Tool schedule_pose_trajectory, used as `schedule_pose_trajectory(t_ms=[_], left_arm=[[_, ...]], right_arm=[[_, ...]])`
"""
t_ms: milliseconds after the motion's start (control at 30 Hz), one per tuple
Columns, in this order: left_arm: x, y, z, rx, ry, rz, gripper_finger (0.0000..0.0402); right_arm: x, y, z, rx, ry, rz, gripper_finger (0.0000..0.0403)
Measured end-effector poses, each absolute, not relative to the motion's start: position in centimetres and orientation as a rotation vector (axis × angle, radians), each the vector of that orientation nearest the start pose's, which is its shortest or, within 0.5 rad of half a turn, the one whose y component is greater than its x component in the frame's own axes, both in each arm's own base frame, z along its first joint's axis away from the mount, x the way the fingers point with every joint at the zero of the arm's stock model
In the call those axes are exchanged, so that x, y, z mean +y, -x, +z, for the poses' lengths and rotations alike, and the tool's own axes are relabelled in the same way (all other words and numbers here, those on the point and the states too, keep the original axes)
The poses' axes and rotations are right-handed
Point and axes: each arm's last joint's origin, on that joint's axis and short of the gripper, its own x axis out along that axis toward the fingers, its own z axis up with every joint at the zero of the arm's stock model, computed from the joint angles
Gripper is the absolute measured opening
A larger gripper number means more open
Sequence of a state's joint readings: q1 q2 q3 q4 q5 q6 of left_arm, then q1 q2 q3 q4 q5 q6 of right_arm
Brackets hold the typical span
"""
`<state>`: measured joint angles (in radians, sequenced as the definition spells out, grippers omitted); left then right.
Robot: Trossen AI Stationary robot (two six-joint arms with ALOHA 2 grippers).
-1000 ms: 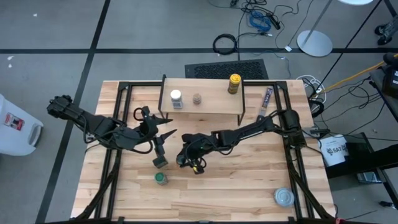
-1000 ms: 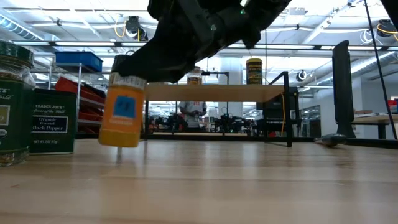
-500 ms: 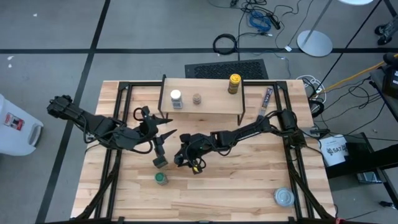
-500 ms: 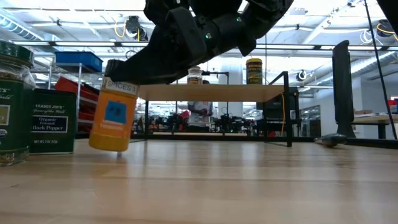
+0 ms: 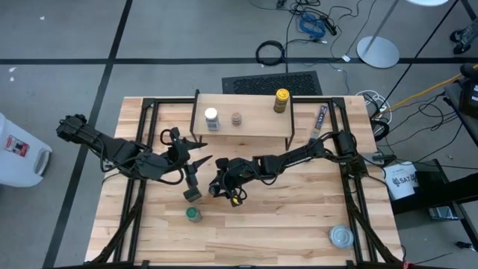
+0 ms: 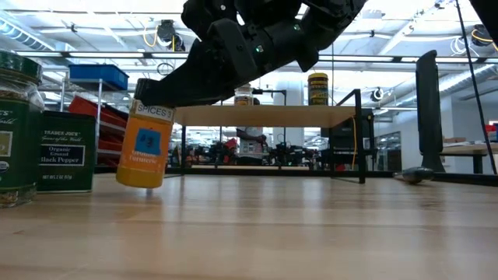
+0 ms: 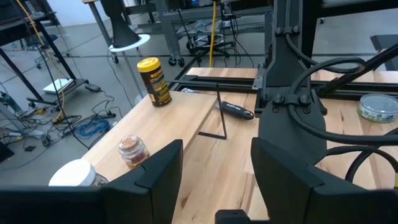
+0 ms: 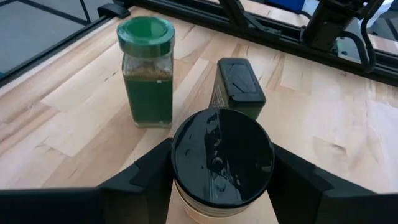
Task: Shelf spices
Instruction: Remove the black seasoning bottle from the shelf and put it beside the rectangular black seasoning bottle
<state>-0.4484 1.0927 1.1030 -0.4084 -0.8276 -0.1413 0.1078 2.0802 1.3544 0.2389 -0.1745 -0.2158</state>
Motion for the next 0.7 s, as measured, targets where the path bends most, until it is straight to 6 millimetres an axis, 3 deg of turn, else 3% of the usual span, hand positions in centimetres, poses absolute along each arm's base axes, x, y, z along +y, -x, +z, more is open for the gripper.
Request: schedule_pose_trajectory(t_ms=[200, 467, 700], left_arm=[[-7.77, -21.06, 36.66, 0.294, -0.100, 0.395, 0.0199], [-7.77, -21.06, 36.66, 0.294, -0.100, 0.395, 0.0199], [-7.76, -21.05, 36.66, 0.294, -0.100, 0.395, 0.0199]], right_arm=[[5.32, -45.33, 17.03, 0.467, 0.197, 0.329, 0.0207], [5.16, -45.25, 16.86, 0.490, 0.180, 0.324, 0.0248], [5.03, -45.30, 16.93, 0.483, 0.177, 0.322, 0.0253]])
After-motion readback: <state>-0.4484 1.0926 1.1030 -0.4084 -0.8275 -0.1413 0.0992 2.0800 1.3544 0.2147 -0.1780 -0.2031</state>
